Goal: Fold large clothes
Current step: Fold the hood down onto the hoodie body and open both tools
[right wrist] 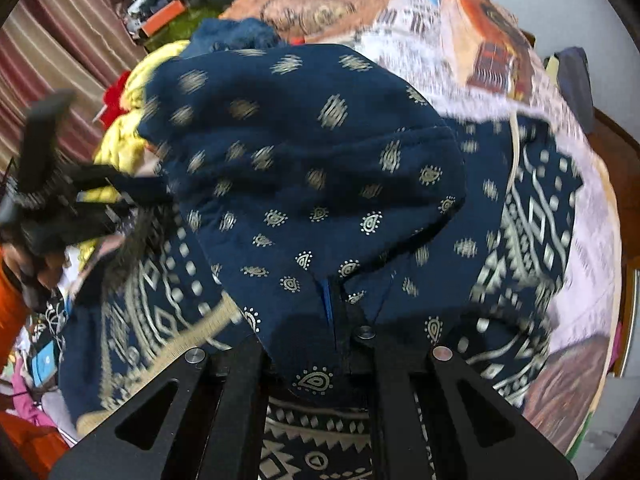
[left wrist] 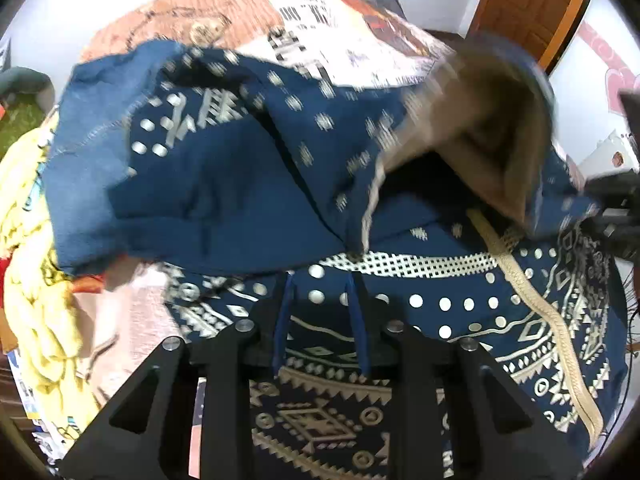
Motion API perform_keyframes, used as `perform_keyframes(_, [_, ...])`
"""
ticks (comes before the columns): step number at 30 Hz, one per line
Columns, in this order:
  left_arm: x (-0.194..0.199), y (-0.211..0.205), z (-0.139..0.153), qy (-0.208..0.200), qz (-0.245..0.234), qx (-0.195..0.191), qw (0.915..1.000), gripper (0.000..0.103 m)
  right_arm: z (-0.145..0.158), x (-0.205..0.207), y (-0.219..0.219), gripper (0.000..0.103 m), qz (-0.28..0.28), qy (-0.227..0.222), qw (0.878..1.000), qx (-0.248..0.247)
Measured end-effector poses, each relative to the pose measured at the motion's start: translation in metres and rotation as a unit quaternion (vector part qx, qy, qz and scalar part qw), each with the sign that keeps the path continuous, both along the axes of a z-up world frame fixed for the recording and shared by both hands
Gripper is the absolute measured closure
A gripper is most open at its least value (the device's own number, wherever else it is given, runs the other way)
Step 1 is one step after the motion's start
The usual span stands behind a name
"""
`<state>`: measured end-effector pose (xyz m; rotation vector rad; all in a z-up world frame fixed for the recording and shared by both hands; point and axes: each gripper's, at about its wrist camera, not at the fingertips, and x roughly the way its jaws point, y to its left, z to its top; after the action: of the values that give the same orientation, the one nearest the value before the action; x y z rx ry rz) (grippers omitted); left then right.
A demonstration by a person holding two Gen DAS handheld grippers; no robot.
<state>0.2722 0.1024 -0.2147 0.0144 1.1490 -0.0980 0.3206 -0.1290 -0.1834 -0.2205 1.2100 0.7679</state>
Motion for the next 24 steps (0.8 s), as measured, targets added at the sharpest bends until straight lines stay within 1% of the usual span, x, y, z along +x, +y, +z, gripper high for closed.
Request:
perform_keyframes(2, [0.001, 0.006, 0.016, -0.017, 0.006, 0.006, 0.9998, 0.064, -0.004, -0.001, -0.002, 0.093, 0.004, 0.005, 1.000, -0.005])
perform_keyframes(4, [0.004, 0.010, 0.031, -0.036, 0.012, 0.010, 0.9992, 0.060, -0.004, -0.002, -0.005, 0.093, 0.006, 0.005, 1.000, -0.009])
perform_keyframes(7, [0.013, 0.015, 0.053, -0.060, 0.017, 0.013, 0.9980, 0.057, 0.003, -0.002, -0.010, 0.093, 0.002, 0.007, 1.000, -0.007])
perform_keyframes(10, [0.027, 0.009, 0.072, -0.080, 0.012, 0.015, 0.9966, 0.049, 0.013, -0.002, -0.016, 0.090, -0.001, 0.013, 1.000, -0.003])
perform_keyframes(12, [0.036, 0.002, 0.079, -0.092, 0.004, 0.011, 0.9957, 0.046, 0.019, -0.002, -0.020, 0.081, -0.001, 0.011, 1.000, -0.002])
perform_keyframes(15, [0.048, -0.016, 0.084, -0.101, -0.011, 0.005, 0.9948, 0.040, 0.026, -0.006, -0.028, 0.060, -0.003, 0.003, 1.000, -0.002])
perform_keyframes(16, [0.052, -0.023, 0.083, -0.100, -0.017, 0.002, 0.9948, 0.036, 0.028, -0.007, -0.030, 0.048, -0.006, -0.003, 1.000, -0.011])
perform_keyframes(17, [0.054, -0.031, 0.077, -0.096, -0.025, 0.000, 0.9951, 0.036, 0.029, -0.014, -0.028, 0.044, -0.008, -0.010, 1.000, -0.015])
perform_keyframes(19, [0.057, -0.051, 0.058, -0.078, -0.047, 0.007, 0.9958, 0.036, 0.036, -0.019, -0.033, 0.043, -0.005, -0.030, 1.000, -0.010])
perform_keyframes(22, [0.052, -0.073, 0.027, -0.054, -0.073, 0.038, 0.9951, 0.036, 0.040, -0.022, -0.043, 0.043, -0.019, -0.046, 0.999, -0.010])
perform_keyframes(24, [0.046, -0.080, 0.009, -0.043, -0.082, 0.059, 0.9939, 0.035, 0.044, -0.020, -0.049, 0.043, -0.033, -0.050, 0.998, -0.004])
